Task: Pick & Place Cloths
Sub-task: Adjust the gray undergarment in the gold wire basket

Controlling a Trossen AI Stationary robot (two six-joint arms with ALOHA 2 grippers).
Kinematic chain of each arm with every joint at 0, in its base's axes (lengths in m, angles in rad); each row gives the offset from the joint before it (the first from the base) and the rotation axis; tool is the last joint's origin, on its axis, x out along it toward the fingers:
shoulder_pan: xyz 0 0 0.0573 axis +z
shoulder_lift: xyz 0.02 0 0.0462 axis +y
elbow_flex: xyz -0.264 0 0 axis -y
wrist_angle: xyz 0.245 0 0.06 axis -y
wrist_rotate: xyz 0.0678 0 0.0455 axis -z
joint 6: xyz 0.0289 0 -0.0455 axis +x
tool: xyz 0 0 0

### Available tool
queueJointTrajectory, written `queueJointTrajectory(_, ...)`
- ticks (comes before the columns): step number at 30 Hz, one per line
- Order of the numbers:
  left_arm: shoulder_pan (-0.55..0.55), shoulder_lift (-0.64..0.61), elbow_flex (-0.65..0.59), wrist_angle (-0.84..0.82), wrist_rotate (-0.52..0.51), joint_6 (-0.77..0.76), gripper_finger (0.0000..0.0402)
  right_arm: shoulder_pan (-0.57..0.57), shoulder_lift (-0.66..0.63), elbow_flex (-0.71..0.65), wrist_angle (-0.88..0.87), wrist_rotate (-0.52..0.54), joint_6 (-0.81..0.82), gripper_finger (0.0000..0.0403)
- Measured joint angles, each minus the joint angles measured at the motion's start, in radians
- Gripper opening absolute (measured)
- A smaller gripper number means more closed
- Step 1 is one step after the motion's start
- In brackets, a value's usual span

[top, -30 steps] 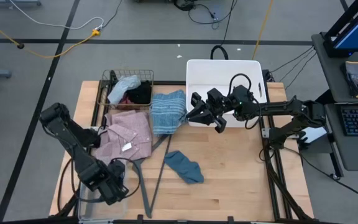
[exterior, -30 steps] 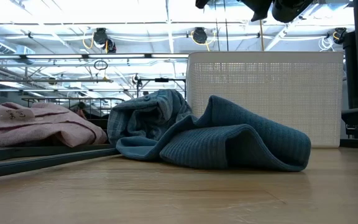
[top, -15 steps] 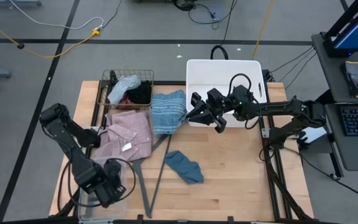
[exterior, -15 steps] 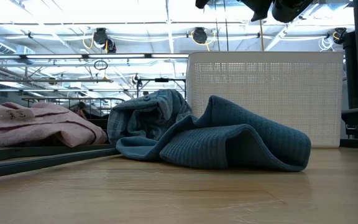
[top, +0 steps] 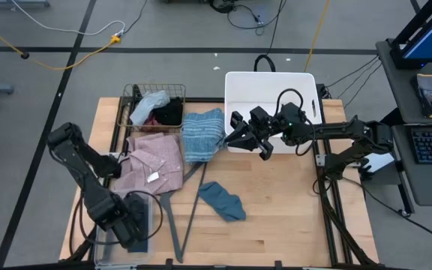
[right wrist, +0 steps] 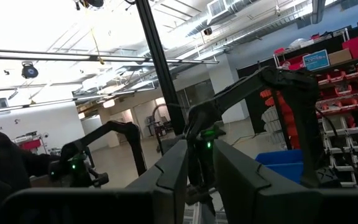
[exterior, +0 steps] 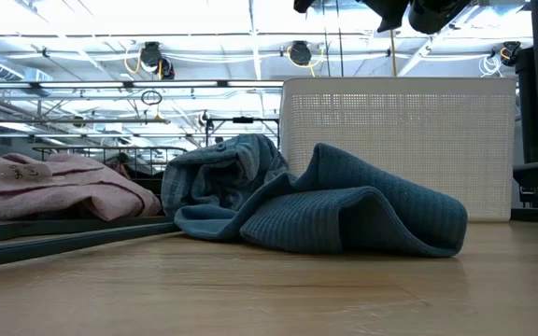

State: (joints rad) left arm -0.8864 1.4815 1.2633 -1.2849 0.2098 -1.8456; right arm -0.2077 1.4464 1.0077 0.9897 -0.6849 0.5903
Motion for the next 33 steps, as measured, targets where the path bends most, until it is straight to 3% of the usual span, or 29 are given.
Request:
queueJointTrajectory(4, 0.001, -0.055, 0.065, -0.034, -0.132, -0.011, 0.0239, 0.0, 0.0, 0.0, 0.0, 0.0, 0.0, 0.0073)
queueJointTrajectory(11, 0.011, -0.121, 0.218, -0.257, -0.435, -0.04, 0.0239, 0.0, 0.0, 0.0, 0.0, 0.002, -0.001, 0.0073)
queueJointTrajectory(16, 0.081, -0.169, 0.243, -0.284, -0.583, 0.08, 0.0239, 0.0, 0.0, 0.0, 0.0, 0.002, -0.002, 0.0073)
queueJointTrajectory(25, 0.37, -0.232, 0.243, -0.287, -0.89, 0.458, 0.0239, 0.0, 0.0, 0.0, 0.0, 0.002, -0.001, 0.0073)
queueJointTrajectory(33, 0.73, -0.222, 0.242, -0.285, -0.933, 0.864, 0.0239, 0.0, 0.0, 0.0, 0.0, 0.002, -0.001, 0.0073)
